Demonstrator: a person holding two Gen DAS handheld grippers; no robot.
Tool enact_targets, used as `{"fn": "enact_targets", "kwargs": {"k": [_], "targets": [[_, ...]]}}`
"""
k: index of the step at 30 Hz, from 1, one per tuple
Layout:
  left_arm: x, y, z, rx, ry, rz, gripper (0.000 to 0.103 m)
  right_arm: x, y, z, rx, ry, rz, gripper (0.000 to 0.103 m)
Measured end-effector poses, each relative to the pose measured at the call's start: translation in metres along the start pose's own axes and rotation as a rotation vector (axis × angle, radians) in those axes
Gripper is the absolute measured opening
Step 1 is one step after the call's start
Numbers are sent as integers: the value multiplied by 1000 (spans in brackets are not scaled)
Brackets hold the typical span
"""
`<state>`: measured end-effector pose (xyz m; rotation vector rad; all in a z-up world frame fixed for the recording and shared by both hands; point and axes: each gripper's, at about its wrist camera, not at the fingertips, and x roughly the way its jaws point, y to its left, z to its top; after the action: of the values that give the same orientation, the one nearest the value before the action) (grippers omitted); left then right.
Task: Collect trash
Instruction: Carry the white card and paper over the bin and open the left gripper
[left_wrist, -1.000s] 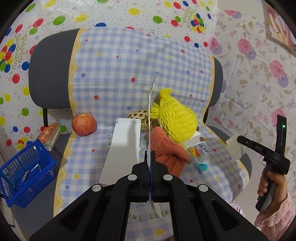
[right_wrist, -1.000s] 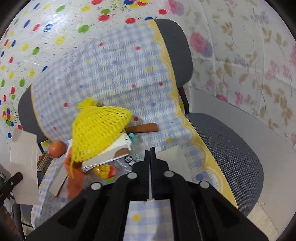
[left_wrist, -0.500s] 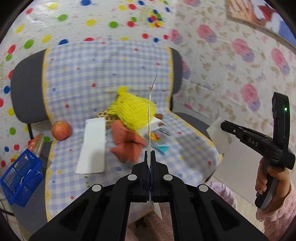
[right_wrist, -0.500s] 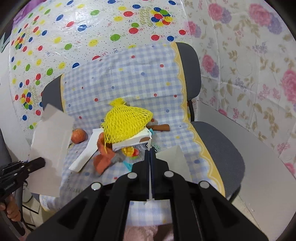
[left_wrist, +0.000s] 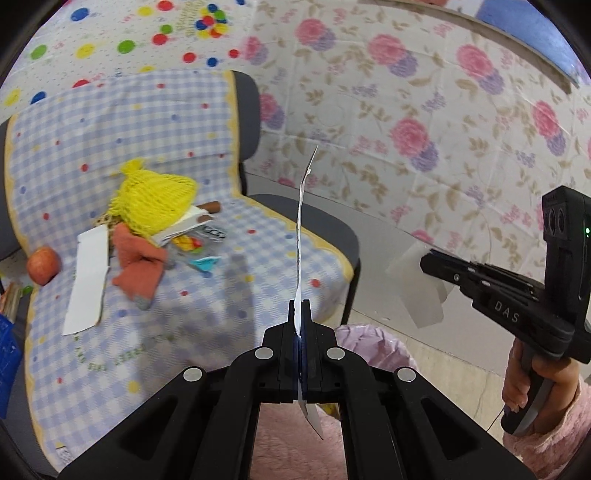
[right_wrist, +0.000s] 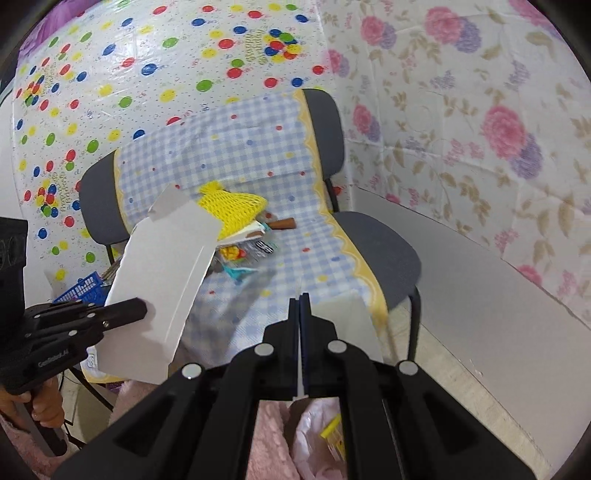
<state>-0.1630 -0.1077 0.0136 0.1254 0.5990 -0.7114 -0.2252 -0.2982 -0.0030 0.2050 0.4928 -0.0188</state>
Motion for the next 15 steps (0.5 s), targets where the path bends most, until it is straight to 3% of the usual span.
{"fn": "enact_targets", "kwargs": {"k": [5,15], "targets": [[26,-33,-13,47,18,-94,1,-8,-27,-32,50,49,-62,2],[90,-78,-41,118,149,-163,1,-7,-63,-75,125,104,-128,2]]}}
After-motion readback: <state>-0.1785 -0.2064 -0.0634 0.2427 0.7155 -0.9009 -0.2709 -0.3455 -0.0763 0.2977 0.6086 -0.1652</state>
